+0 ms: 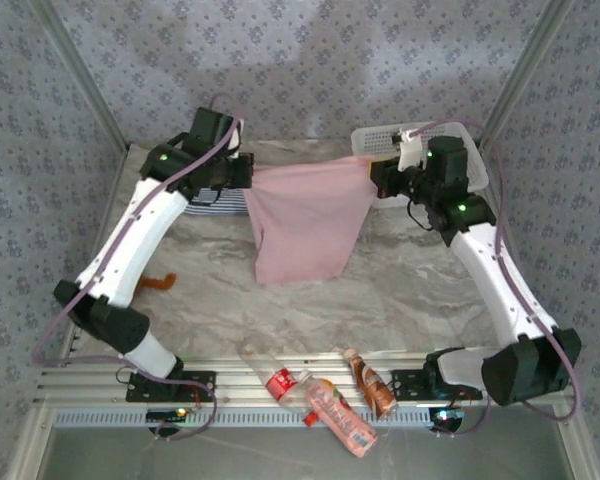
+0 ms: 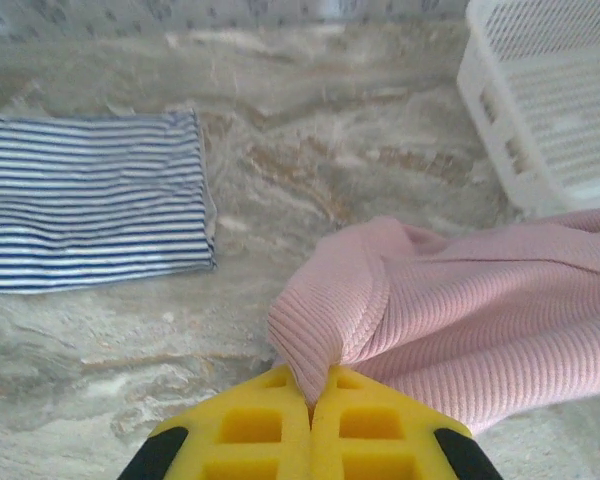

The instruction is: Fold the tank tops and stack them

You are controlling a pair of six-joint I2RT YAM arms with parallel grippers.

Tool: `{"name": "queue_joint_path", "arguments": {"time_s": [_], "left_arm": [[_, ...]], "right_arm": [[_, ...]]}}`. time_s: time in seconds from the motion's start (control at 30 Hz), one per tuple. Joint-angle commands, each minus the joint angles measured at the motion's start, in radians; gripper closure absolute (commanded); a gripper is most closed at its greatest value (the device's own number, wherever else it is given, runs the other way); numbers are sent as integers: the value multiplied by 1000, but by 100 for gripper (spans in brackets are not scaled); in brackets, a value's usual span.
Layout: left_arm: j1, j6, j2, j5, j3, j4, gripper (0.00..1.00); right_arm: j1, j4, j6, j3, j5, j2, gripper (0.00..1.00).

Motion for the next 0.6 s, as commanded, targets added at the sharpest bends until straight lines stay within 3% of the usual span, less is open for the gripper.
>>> {"name": "queue_joint_path", "arguments": {"time_s": [0.0,0.3,0.43,0.57], "left_arm": [[10,42,-80,-41,12,-27,100],[11,64,-292,-10,-50,40,100],[30,57,-294,-18,-96,49,100],[99,22,-231,73,-215,131,100]], "right_arm": [[11,68,-27,43,-75,-71,99],[76,101,-62,134,-64,-175,98],[104,97,-88,163,-40,-141,98],[106,73,-130,159,-33,-48,98]]}}
